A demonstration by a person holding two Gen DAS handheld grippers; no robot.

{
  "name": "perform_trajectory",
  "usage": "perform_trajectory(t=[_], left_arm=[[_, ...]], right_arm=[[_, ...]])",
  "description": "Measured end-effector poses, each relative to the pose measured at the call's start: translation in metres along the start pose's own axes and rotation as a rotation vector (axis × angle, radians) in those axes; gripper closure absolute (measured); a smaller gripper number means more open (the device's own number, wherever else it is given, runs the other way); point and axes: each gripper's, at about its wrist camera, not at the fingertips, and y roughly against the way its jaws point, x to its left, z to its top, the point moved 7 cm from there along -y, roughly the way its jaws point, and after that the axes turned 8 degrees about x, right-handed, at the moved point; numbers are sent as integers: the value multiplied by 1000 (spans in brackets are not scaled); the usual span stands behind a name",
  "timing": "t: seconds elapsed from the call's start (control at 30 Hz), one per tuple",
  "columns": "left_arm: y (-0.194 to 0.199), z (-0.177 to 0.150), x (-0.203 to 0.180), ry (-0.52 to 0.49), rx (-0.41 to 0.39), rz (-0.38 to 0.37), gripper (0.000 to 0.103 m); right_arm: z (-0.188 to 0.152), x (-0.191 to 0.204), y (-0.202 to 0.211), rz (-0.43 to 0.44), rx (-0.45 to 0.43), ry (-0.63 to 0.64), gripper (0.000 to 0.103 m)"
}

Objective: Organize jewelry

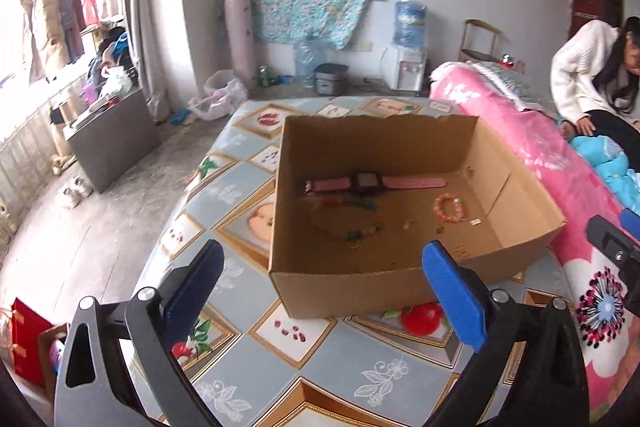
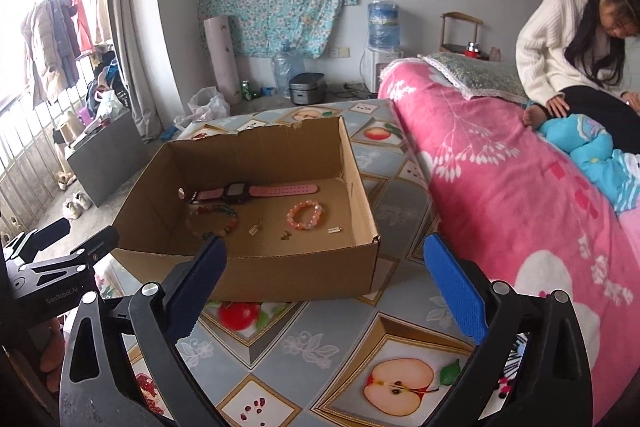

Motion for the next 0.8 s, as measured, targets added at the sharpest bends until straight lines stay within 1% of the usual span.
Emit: perform_trajectory(t=[0.13, 0.23, 0.43, 0.63, 0.8], left_arm=[[-13, -9, -2, -4, 65, 28, 5], [-18, -13, -5, -13, 96, 43, 5], [-27, -19, -10, 10, 171, 15, 5], [-36, -22, -11, 14, 208, 20, 5], [-38, -23, -12, 11, 221, 17, 5]], right_arm=[[-3, 7, -7, -26, 27, 15, 8], [-6, 13, -19, -33, 73, 28, 8], [-16, 22, -38, -21, 144, 35, 8], [-21, 22, -47, -27, 180, 33, 8], [-23, 23, -52, -17, 196, 31, 8]])
